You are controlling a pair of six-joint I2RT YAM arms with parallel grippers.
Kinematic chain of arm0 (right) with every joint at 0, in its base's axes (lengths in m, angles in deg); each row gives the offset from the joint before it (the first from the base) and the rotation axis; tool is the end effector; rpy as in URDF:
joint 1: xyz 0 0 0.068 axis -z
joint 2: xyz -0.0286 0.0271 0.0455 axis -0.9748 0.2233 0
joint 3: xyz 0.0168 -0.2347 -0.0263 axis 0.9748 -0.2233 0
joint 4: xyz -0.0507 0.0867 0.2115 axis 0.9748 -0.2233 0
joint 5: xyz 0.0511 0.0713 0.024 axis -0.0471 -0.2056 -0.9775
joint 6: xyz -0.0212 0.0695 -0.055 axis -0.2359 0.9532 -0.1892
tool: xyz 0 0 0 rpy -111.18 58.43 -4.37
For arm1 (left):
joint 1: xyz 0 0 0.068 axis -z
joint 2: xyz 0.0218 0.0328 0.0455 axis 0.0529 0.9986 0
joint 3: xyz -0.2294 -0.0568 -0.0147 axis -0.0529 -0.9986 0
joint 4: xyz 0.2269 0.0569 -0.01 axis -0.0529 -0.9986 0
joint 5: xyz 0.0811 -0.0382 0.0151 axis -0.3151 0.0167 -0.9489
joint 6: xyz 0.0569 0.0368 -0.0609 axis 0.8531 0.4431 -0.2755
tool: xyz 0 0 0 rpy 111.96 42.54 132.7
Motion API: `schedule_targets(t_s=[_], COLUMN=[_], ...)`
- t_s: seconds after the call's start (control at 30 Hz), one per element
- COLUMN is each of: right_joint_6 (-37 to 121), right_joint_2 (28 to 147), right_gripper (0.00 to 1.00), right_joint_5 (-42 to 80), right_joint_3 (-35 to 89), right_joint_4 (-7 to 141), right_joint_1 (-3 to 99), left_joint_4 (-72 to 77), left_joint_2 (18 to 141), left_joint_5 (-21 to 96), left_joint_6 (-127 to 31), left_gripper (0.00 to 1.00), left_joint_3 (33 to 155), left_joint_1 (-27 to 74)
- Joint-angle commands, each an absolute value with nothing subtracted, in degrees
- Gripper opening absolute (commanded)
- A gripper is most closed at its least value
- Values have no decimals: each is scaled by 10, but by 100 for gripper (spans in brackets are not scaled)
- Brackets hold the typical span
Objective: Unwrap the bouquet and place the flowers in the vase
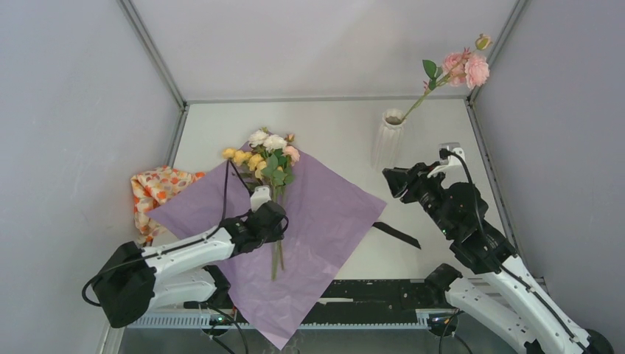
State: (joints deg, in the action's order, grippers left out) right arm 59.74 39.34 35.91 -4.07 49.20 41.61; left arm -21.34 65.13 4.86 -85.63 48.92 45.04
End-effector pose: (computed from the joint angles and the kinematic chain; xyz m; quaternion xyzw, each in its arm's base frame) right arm 0.1556 0.0943 0.3220 -0.0156 0.7447 0.2777 0.6066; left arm 0.1631 -0.1313 0.1175 -0.0736 0.9339 -0.0827 0.3401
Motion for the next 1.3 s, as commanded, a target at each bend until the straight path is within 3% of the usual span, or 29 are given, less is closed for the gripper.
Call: schedule_targets(t_s=[0.0, 0.1, 0.33, 0.47, 1.03, 1.27], right_joint_6=[601, 600, 605, 607, 626, 675], right_joint_2=[396, 398, 402, 411, 538, 648], right_gripper=[45, 45, 45, 45, 42, 52], right_joint_5=[409, 426, 439, 441, 434, 327], right_joint_3=[-42, -47, -57, -58, -65, -65], right_joint_4=[526, 527, 533, 534, 610, 722], right_joint_1=[380, 366, 349, 343, 237, 205], left_joint_4=[-178, -168, -168, -179, -199, -114], left_joint_2=[689, 700, 697, 683, 486, 355], left_joint_5=[37, 40, 40, 36, 60, 139], left_joint_6=[-862, -861, -858, -858, -808, -775], left_gripper=[45, 41, 10, 1, 0, 0], left_joint_3=[483, 482, 480, 485, 480, 421], left_joint_1=[447, 447, 447, 447, 447, 448])
